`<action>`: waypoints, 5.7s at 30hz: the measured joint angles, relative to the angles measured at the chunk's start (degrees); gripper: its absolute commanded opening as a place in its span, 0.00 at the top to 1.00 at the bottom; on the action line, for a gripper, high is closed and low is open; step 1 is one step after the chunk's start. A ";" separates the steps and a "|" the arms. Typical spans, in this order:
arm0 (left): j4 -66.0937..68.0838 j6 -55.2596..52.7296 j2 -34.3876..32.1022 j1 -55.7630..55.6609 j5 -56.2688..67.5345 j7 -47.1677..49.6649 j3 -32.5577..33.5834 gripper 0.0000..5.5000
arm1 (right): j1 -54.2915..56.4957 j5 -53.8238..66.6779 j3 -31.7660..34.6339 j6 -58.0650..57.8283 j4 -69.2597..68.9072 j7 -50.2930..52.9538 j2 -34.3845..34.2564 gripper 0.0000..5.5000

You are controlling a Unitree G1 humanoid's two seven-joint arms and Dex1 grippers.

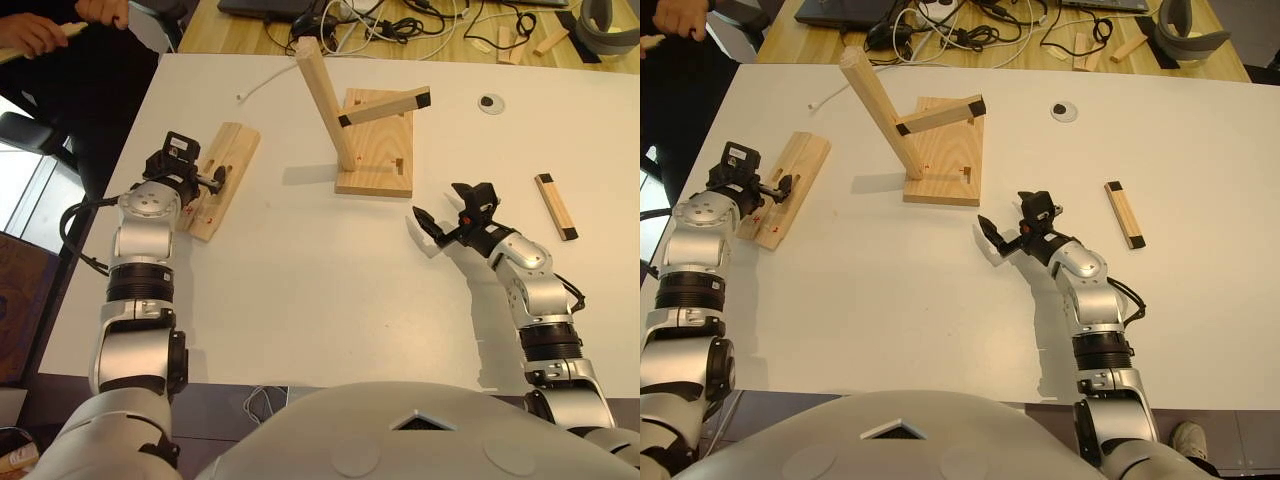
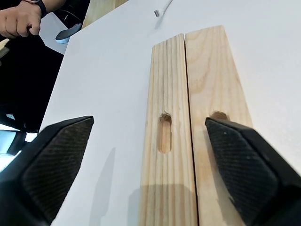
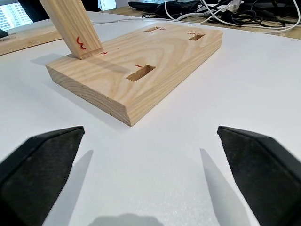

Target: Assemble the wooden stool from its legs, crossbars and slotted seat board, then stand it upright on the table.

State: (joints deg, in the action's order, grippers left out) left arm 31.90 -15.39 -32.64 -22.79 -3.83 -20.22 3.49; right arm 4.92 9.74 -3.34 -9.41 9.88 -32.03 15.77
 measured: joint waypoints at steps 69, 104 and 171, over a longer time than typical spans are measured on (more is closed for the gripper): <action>-20.00 9.43 6.56 3.24 12.21 7.19 11.92 0.63 | 20.13 18.59 20.57 -9.23 -3.91 10.24 0.19 0.02; -23.49 43.59 10.67 -15.75 6.46 -4.98 -6.46 0.63 | 49.98 58.71 17.03 -34.53 -14.16 13.92 -7.88 0.31; -18.01 21.11 9.94 10.17 -8.01 -14.95 -20.08 0.10 | 24.69 44.01 29.62 -28.90 -5.67 19.31 -0.46 0.82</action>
State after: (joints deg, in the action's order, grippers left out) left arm 13.89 5.72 -22.70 -12.62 -11.83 -35.17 -16.59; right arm 29.61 53.75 26.28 -38.31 4.22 -12.72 15.31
